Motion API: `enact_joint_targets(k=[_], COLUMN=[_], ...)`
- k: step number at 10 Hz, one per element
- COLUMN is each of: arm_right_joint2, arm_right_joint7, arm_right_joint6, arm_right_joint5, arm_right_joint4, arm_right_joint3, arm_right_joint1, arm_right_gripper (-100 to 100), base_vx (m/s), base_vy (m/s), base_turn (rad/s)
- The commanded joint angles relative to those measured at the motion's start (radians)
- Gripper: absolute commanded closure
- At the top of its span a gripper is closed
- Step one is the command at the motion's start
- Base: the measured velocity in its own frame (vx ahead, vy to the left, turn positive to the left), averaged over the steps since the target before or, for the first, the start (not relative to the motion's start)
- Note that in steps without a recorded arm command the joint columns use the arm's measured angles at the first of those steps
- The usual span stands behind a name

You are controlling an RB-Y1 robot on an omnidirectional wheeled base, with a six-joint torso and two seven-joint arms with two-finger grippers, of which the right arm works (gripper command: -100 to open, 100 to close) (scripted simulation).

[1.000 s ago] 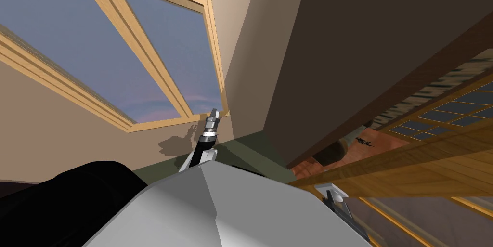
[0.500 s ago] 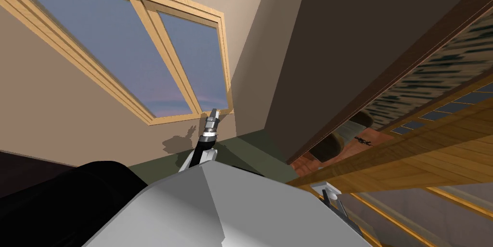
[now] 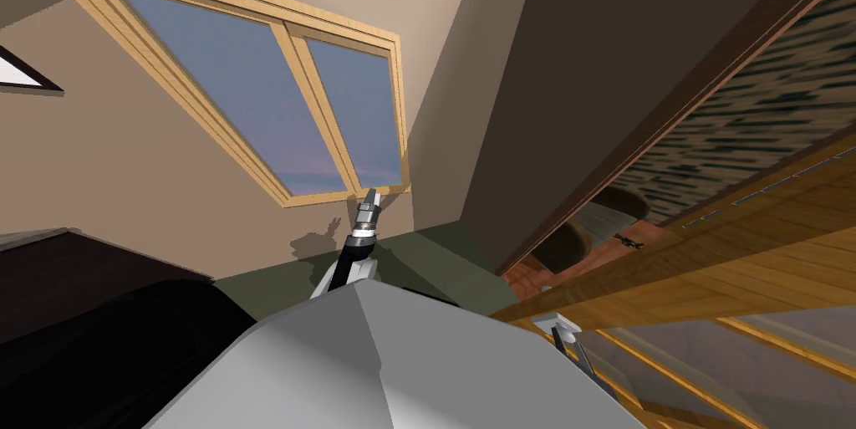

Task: Pull the door open

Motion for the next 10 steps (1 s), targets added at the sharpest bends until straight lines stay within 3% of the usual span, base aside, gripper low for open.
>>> enact_joint_targets(k=[1, 2, 3, 10], arm_right_joint2=[-0.005, -0.007, -0.005, -0.02], arm_right_joint7=[-0.012, -0.015, -0.01, -0.031], arm_right_joint6=[-0.018, -0.024, -0.013, -0.08], arm_right_joint5=[0.017, 0.022, 0.018, 0.088], arm_right_joint4=[-0.003, -0.005, -0.01, -0.019], arm_right_joint3=[0.017, 0.023, 0.019, 0.087], arm_right_joint1=[0.012, 0.016, 0.014, 0.042], arm_right_gripper=[100, 100, 100, 100], base_vx=[-0.203, -0.194, -0.083, -0.191], base_vy=[0.008, -0.005, 0.001, -0.02], base_turn=[0.041, 0.024, 0.015, 0.032])
